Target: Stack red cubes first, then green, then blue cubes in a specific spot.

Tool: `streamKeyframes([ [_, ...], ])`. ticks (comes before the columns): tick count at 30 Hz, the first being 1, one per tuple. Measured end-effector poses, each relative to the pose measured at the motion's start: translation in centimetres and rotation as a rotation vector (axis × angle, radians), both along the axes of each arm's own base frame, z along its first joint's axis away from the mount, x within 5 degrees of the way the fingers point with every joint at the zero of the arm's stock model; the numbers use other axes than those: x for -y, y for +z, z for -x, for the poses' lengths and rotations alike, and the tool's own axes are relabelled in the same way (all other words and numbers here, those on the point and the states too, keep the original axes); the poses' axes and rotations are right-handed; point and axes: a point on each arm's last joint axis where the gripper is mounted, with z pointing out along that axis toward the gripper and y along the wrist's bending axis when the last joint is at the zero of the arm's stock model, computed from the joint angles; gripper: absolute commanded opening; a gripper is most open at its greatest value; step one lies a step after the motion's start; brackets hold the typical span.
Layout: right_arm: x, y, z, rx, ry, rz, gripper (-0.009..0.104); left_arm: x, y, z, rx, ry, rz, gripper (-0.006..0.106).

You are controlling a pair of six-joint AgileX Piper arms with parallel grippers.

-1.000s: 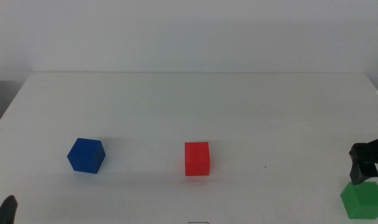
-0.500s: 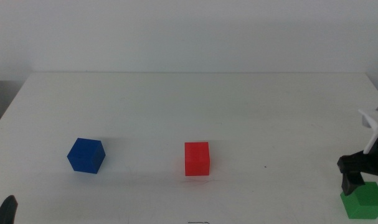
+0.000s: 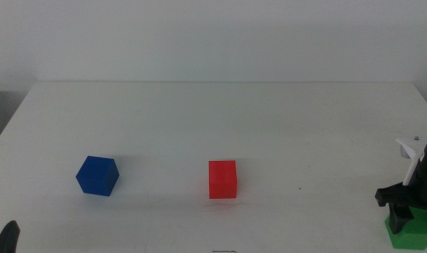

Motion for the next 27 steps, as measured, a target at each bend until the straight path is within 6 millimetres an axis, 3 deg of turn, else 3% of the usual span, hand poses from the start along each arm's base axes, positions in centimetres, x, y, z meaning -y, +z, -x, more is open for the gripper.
streamKeyframes([
  [4,-0.3,0.6,0.4,-0.038,-0.019,0.026,-0.001,0.0,0.0,0.0,0.000,0.000,0.000,0.092],
  [7,-1.7,3.0,0.3,-0.013,-0.024,0.050,-0.001,0.0,0.0,0.0,0.000,0.000,0.000,0.092],
  [13,-7.5,10.6,-0.9,0.221,-0.005,-0.008,-0.001,0.0,0.0,0.0,0.000,0.000,0.000,0.092],
  [16,-10.9,12.5,-1.3,0.285,0.018,-0.059,-0.001,0.0,0.0,0.0,0.000,0.000,0.000,0.092],
  [19,-14.0,12.7,-2.1,0.299,0.033,-0.085,-0.001,0.0,0.0,0.0,0.000,0.000,0.000,0.092],
  [27,-21.6,11.0,-3.1,0.286,0.056,-0.121,-0.001,0.0,0.0,0.0,0.000,0.000,0.000,0.092],
])
